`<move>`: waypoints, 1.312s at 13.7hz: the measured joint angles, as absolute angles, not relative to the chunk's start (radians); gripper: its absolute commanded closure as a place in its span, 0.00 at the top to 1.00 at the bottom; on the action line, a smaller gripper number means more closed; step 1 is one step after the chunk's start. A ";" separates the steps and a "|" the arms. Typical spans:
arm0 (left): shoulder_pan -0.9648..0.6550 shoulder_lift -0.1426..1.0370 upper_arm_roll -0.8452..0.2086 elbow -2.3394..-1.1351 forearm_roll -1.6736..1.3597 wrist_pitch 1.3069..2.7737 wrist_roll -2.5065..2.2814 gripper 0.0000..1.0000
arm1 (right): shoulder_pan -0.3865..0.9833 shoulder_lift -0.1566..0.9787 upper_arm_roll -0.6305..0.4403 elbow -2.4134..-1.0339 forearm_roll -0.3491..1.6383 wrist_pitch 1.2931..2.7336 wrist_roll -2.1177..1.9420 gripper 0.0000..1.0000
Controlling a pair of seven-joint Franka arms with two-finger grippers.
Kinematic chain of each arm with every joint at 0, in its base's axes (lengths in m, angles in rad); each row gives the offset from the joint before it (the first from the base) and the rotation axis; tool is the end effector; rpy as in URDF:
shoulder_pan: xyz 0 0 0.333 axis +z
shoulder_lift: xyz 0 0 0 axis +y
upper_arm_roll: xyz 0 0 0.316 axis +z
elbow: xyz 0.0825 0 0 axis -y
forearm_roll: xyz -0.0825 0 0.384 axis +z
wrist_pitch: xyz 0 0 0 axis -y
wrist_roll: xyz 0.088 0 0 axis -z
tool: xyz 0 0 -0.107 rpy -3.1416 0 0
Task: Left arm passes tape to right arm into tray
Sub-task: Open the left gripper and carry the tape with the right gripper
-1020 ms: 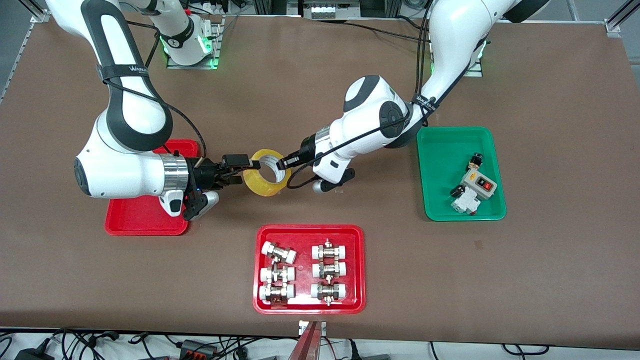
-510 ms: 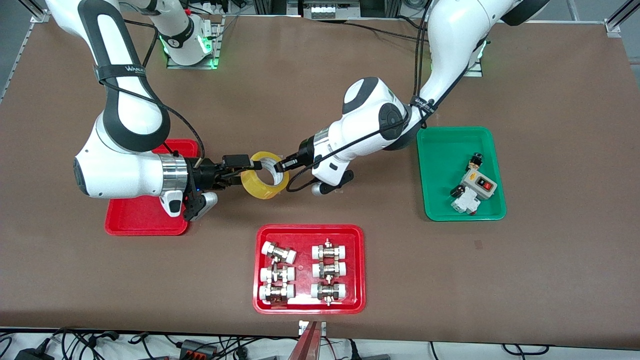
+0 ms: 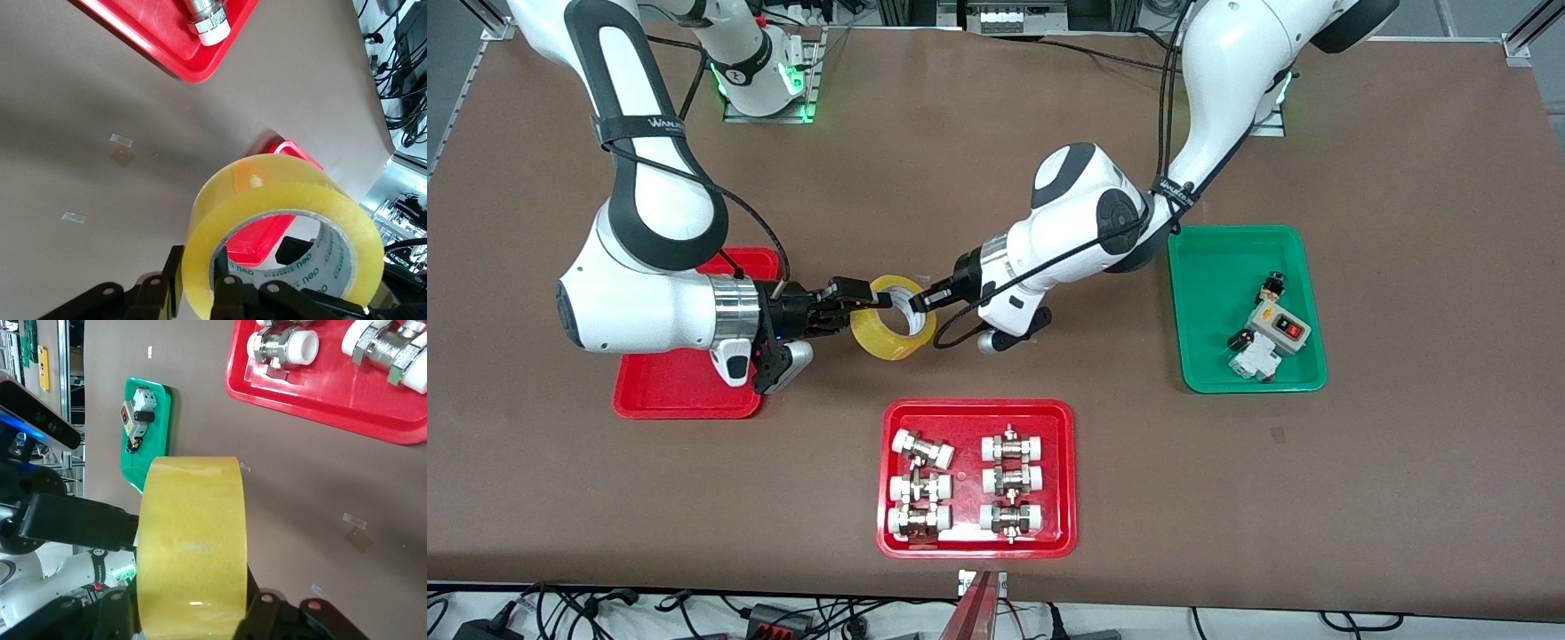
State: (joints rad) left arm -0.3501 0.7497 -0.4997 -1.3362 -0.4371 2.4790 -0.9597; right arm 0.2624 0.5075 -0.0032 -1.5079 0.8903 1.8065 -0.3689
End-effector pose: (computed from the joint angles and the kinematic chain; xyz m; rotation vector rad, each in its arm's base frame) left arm 0.5849 -0.5033 0.3723 2.2778 0.7060 -0.2889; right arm 0.6454 0.2386 0.3833 -2.2625 -0.3547 0.1806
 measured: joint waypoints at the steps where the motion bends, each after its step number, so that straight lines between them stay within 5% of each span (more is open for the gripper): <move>1: -0.350 0.750 -0.500 -1.335 -0.437 2.479 -0.960 0.09 | 0.262 0.508 -0.003 -1.508 0.890 1.806 -0.369 0.37; 5: -0.349 0.752 -0.498 -1.333 -0.437 2.479 -0.960 0.55 | 0.262 0.509 -0.004 -1.508 0.891 1.809 -0.378 0.36; 6: -0.346 0.752 -0.497 -1.330 -0.437 2.479 -0.960 1.00 | 0.262 0.511 -0.004 -1.508 0.891 1.809 -0.383 0.36; 11: -0.291 0.746 -0.493 -1.303 -0.411 2.426 -0.868 1.00 | 0.262 0.517 -0.006 -1.508 0.890 1.810 -0.395 0.34; 18: -0.081 0.571 -0.495 -1.282 -0.320 1.959 -0.620 1.00 | 0.177 0.558 -0.020 -1.509 0.880 1.816 -0.397 0.34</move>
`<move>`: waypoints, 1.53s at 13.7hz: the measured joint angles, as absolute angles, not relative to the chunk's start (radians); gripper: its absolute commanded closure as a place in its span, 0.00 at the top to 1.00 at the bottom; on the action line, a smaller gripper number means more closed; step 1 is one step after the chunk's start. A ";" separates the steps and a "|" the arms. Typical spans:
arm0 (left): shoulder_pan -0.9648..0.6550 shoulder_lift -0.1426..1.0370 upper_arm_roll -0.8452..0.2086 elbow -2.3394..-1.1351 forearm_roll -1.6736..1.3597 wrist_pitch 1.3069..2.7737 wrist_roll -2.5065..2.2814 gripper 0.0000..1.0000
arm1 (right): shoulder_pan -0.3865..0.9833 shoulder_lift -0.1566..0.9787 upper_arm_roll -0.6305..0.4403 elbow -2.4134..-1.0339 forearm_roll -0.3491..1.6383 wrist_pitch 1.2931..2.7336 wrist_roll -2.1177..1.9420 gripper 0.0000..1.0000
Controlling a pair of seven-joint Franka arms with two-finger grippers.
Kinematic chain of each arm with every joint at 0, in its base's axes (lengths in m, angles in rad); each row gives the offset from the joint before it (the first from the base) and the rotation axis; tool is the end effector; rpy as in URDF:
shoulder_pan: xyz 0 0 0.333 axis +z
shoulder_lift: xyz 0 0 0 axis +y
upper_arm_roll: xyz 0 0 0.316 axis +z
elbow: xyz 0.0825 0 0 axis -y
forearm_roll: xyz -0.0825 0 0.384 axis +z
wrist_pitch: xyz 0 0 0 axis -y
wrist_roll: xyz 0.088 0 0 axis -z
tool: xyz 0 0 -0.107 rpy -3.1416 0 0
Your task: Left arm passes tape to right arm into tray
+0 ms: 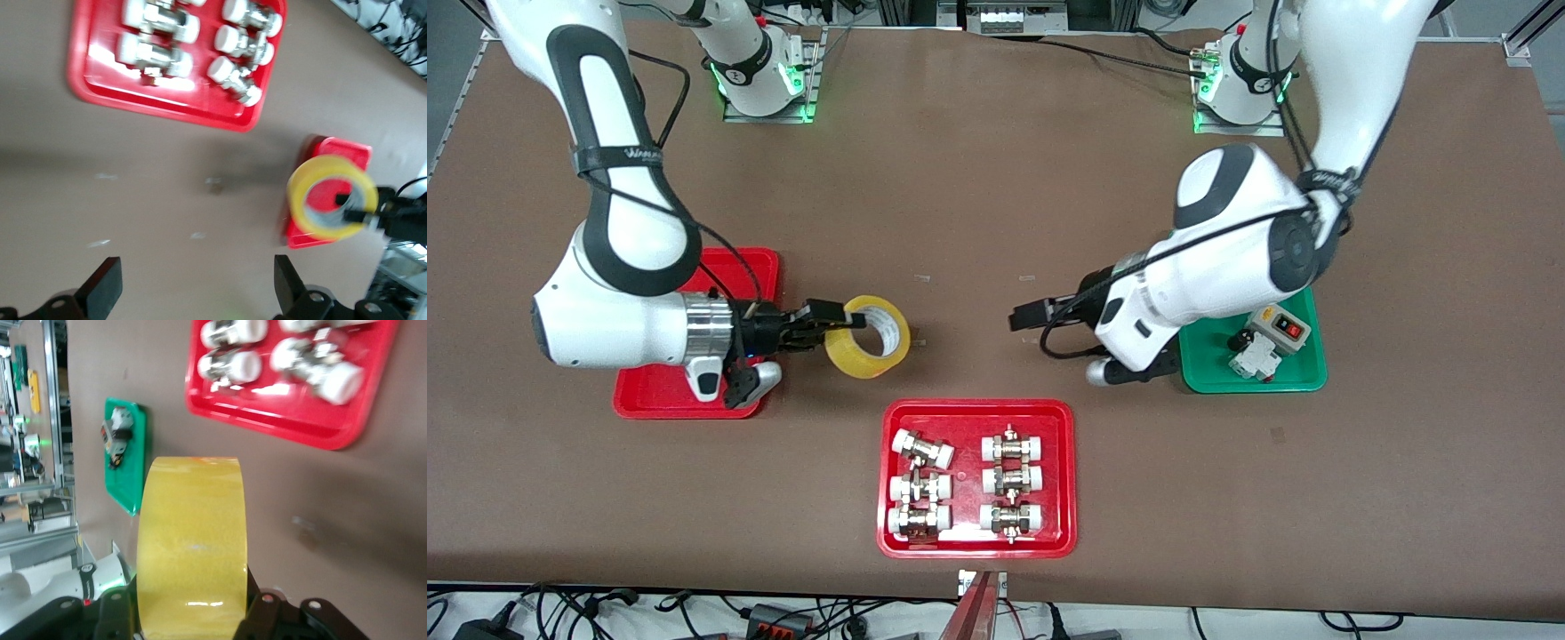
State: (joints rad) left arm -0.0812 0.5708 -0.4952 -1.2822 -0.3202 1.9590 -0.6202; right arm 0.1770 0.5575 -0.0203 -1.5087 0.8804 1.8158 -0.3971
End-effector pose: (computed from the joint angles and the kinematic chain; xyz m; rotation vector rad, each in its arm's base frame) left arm 0.6413 -0.3383 0.4745 2.5580 0.3005 -0.2333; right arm 0.6683 0.1723 0.3478 -2.2929 -0.2488 0.1638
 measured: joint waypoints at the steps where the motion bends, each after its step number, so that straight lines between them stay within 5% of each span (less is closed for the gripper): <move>1: -0.057 0.546 -0.495 -1.282 -0.307 1.891 -0.620 1.00 | 0.144 0.572 -0.023 -1.510 0.870 1.816 -0.401 0.34; 9: 0.159 0.393 -0.499 -1.282 -0.074 1.412 -0.587 1.00 | -0.200 0.611 -0.029 -1.557 0.787 1.619 -0.476 0.35; 14: 0.157 0.341 -0.431 -1.283 0.078 1.367 -0.374 1.00 | -0.355 0.708 -0.029 -1.576 0.759 1.592 -0.686 0.36; 17: 0.161 0.340 -0.289 -1.284 0.078 1.377 -0.263 1.00 | -0.367 0.765 -0.027 -1.576 0.760 1.586 -0.735 0.36; 21: 0.154 0.288 -0.268 -1.286 0.078 1.396 -0.242 1.00 | -0.366 0.772 -0.013 -1.573 0.761 1.583 -0.740 0.36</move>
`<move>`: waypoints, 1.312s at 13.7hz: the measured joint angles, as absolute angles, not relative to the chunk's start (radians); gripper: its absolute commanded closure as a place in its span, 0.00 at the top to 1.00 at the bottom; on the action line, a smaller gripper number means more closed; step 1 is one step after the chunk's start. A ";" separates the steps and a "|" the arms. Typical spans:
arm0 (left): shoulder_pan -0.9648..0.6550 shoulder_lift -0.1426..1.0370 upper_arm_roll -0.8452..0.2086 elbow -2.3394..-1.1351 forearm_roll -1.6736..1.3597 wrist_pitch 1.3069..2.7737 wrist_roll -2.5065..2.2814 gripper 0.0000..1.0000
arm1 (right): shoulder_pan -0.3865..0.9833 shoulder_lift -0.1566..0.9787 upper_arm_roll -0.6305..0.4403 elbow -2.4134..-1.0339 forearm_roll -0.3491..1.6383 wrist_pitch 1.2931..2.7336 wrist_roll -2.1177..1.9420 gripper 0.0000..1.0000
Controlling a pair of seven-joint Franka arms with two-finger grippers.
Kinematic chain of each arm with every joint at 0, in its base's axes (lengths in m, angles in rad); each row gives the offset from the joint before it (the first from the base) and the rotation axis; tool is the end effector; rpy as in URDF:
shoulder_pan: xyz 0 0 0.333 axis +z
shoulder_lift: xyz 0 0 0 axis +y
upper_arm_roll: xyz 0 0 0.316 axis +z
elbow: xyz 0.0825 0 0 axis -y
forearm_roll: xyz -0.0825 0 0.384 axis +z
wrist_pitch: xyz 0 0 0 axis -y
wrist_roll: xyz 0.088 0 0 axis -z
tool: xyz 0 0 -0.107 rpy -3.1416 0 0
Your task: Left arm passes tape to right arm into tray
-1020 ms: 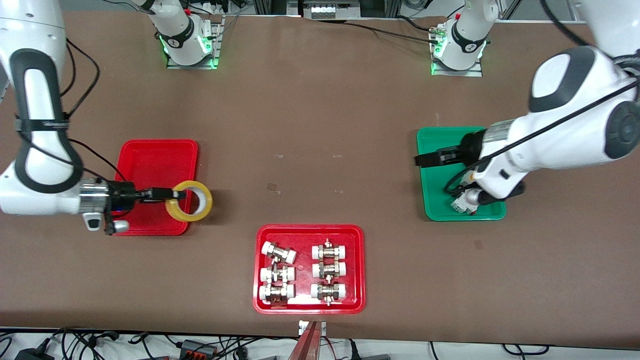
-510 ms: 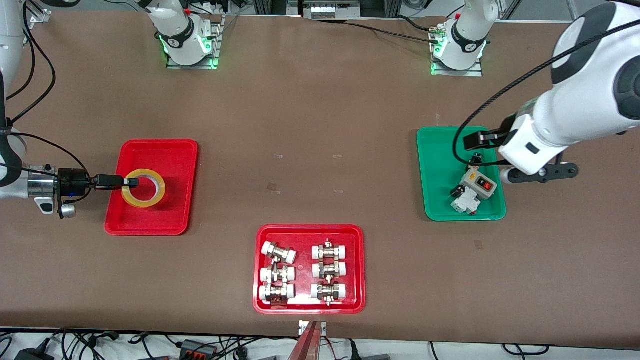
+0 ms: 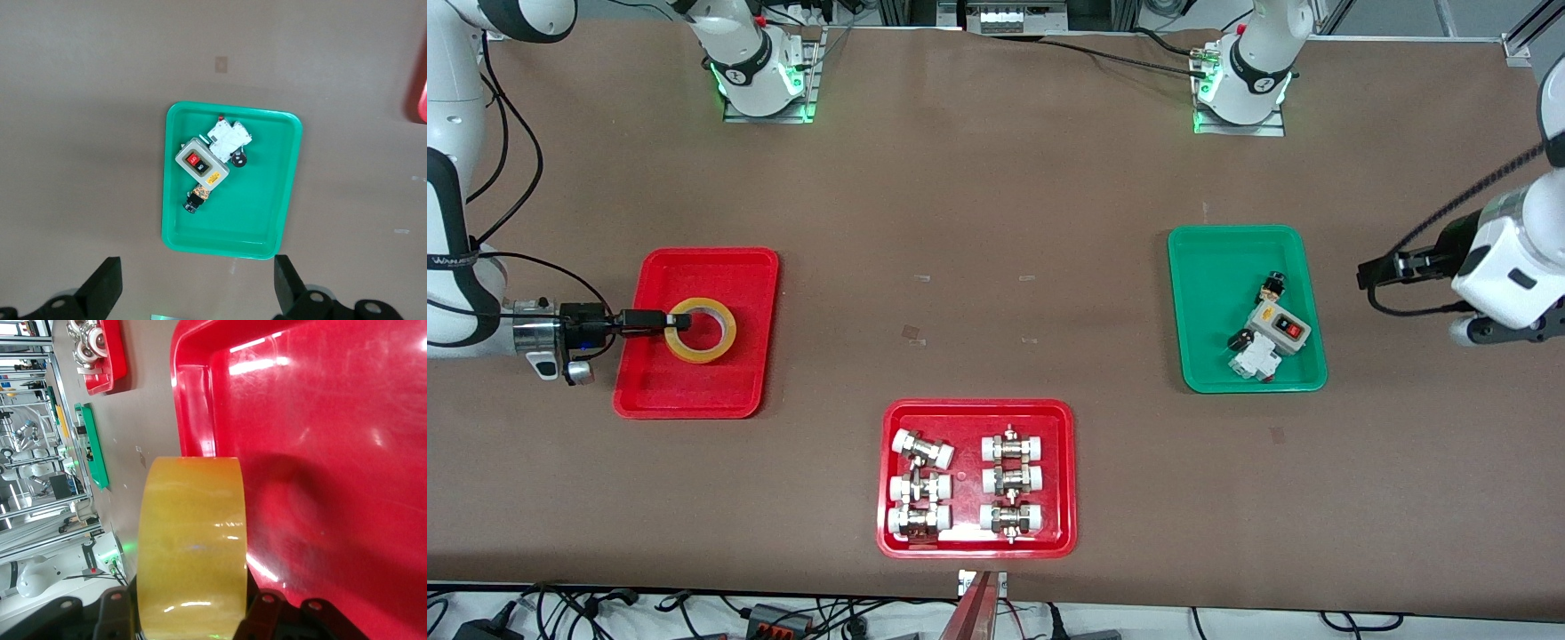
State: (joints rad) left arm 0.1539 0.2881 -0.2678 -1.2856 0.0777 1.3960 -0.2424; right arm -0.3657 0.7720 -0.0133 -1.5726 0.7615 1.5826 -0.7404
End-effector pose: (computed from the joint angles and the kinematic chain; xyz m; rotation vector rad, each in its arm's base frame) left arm 0.6180 -0.0361 0.5780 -3.0922 -0.2165 0.2564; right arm 0.6051 -0.1613 0.1746 -2.1444 -0.0375 0.2761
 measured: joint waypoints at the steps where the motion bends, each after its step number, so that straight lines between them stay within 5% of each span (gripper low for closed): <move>1: 0.147 0.258 -0.268 -1.305 0.078 1.397 -0.243 1.00 | -0.366 0.772 -0.013 -1.572 0.762 1.582 -0.744 0.36; 3: 0.143 0.183 -0.268 -1.396 0.074 1.446 -0.243 1.00 | -0.366 0.774 -0.013 -1.572 0.762 1.582 -0.757 0.39; 6: 0.146 0.088 -0.251 -1.549 0.037 1.546 -0.247 1.00 | -0.366 0.781 -0.013 -1.572 0.761 1.590 -0.766 0.58; 7: 0.152 0.076 -0.245 -1.566 0.030 1.558 -0.246 1.00 | -0.365 0.783 -0.013 -1.572 0.761 1.592 -0.767 0.86; 8: 0.156 0.072 -0.244 -1.571 0.025 1.563 -0.246 1.00 | -0.365 0.786 -0.013 -1.572 0.761 1.593 -0.767 0.97; 18: 0.151 0.058 -0.250 -1.570 0.017 1.559 -0.246 1.00 | -0.282 0.785 -0.006 -1.550 0.585 1.719 -0.794 1.00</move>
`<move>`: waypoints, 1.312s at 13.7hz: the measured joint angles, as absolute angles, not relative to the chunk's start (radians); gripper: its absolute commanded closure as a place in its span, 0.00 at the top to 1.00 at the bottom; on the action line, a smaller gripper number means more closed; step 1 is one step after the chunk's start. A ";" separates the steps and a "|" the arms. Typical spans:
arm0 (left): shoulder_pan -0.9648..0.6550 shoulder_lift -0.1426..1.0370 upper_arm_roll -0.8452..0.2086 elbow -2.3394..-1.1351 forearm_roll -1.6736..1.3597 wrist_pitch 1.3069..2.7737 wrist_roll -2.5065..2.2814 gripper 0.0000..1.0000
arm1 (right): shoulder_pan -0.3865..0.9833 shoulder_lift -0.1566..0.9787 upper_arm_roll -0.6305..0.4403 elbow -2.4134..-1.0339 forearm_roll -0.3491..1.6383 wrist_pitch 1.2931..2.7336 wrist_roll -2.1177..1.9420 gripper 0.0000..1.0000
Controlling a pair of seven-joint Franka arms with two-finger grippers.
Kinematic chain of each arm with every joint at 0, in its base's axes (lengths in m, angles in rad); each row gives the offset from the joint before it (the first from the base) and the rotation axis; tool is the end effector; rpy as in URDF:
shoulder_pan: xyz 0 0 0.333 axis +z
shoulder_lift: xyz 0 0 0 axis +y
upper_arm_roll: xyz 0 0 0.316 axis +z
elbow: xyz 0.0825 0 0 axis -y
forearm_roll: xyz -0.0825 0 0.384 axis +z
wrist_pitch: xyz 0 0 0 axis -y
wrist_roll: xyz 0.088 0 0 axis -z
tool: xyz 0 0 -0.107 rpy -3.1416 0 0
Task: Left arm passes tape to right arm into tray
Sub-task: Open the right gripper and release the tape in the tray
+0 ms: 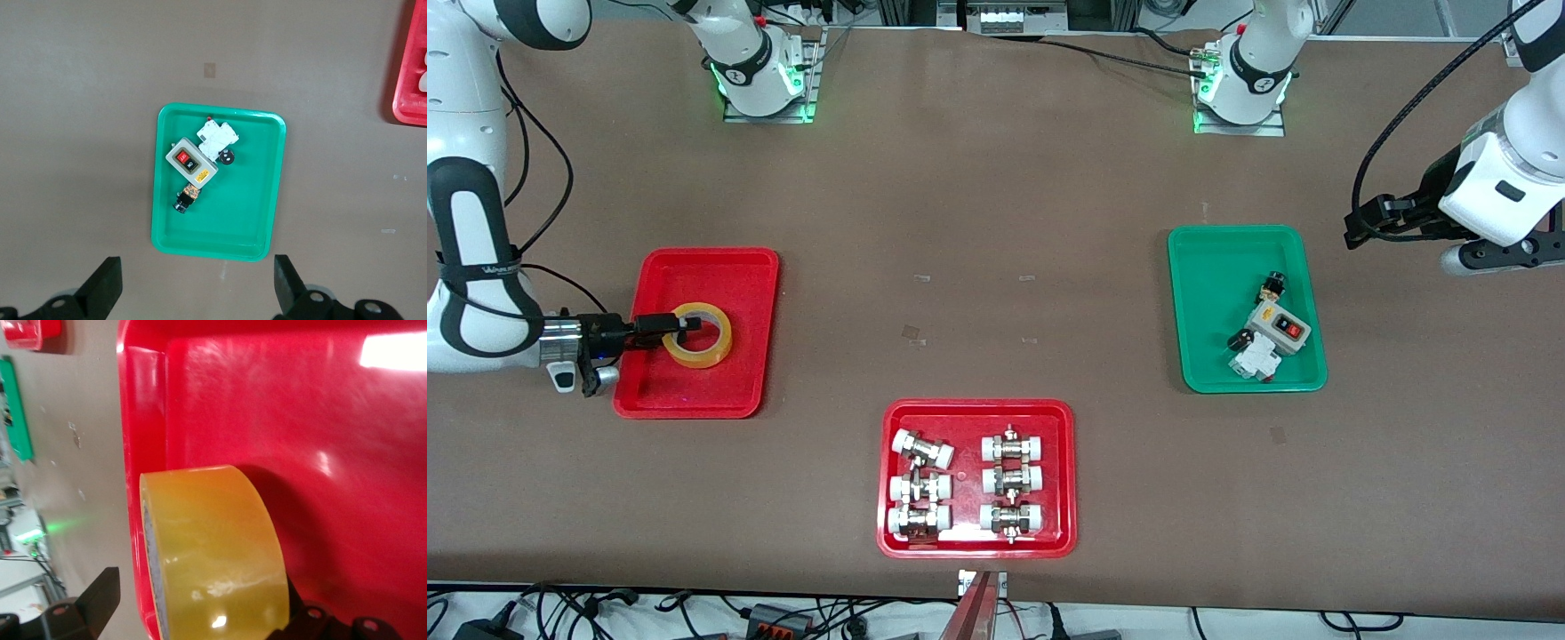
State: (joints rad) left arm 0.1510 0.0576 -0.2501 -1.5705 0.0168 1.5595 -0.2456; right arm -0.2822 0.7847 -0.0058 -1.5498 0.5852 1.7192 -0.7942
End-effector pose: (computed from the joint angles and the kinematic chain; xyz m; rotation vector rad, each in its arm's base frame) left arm 0.5664 -0.0506 0.5923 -3.1176 -0.2281 0.1022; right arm 0.6252 -0.1313 0.1651 -2.3503 -0.2717 0.2982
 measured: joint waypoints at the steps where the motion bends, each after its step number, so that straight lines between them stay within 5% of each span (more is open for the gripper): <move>1: 0.151 0.057 -0.250 -1.570 0.017 1.560 -0.246 1.00 | -0.262 0.774 -0.006 -1.546 0.557 1.734 -0.794 1.00; 11: 0.152 0.056 -0.250 -1.561 0.017 1.565 -0.246 1.00 | -0.192 0.659 -0.005 -1.540 0.288 1.828 -0.794 1.00; 18: 0.151 0.056 -0.250 -1.560 0.017 1.565 -0.245 1.00 | -0.107 0.478 -0.001 -1.498 0.163 1.790 -0.462 1.00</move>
State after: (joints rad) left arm 0.1511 0.0558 -0.2505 -1.5598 0.0167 1.5647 -0.2455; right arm -0.1070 0.4778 -0.0008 -1.4978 0.1627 1.7897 -0.4625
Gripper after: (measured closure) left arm 0.000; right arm 0.000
